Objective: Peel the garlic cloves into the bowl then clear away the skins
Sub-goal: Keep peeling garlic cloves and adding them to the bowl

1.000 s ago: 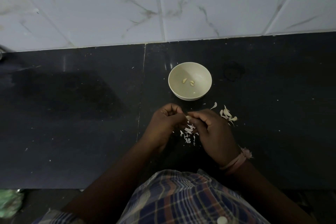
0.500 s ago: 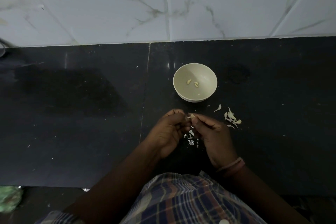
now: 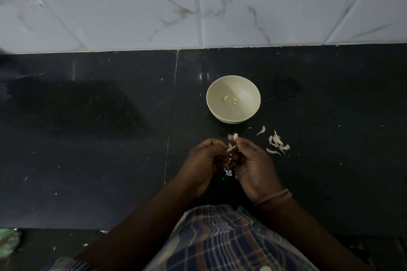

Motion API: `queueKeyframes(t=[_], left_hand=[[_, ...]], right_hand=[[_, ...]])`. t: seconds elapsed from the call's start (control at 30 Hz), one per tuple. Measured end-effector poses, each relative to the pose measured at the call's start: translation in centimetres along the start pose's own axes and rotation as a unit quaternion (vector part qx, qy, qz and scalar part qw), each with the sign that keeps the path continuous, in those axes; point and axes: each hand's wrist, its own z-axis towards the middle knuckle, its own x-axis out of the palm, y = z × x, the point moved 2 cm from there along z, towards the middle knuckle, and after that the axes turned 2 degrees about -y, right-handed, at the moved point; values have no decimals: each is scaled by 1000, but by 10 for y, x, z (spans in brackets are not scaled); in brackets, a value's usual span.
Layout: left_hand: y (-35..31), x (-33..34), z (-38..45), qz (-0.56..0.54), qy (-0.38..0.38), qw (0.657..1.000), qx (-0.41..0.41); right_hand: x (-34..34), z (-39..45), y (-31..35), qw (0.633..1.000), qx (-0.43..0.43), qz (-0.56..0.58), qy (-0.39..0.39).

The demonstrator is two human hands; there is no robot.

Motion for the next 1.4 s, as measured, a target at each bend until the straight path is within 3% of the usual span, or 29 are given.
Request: queueKeyframes(t=[0.23, 0.5, 0.77, 0.87, 1.03, 1.23, 1.33, 1.4], left_hand=[[19, 1, -3, 91, -42, 995, 16], [23, -5, 0, 200, -100, 973, 61], [23, 7, -7, -7, -12, 998, 66], [25, 10, -8, -21, -26, 996, 79], [23, 10, -15, -55, -50, 992, 99], [19, 6, -19, -54, -52, 986, 148], [16, 6, -21, -59, -50, 983, 166], [14, 5, -22, -48, -47, 981, 180]], right_hand=[[-21, 12, 3, 999, -3, -8, -53], [-24, 4, 2, 999, -20, -47, -6], [-31, -2, -1, 992, -53, -116, -24], [-31, -5, -1, 986, -67, -149, -27], [-30, -17, 8, 929, -173, -327, -18], [-21, -27, 21, 808, -359, -467, 12], [-19, -28, 22, 800, -376, -468, 21], [-18, -26, 22, 813, -358, -459, 26]])
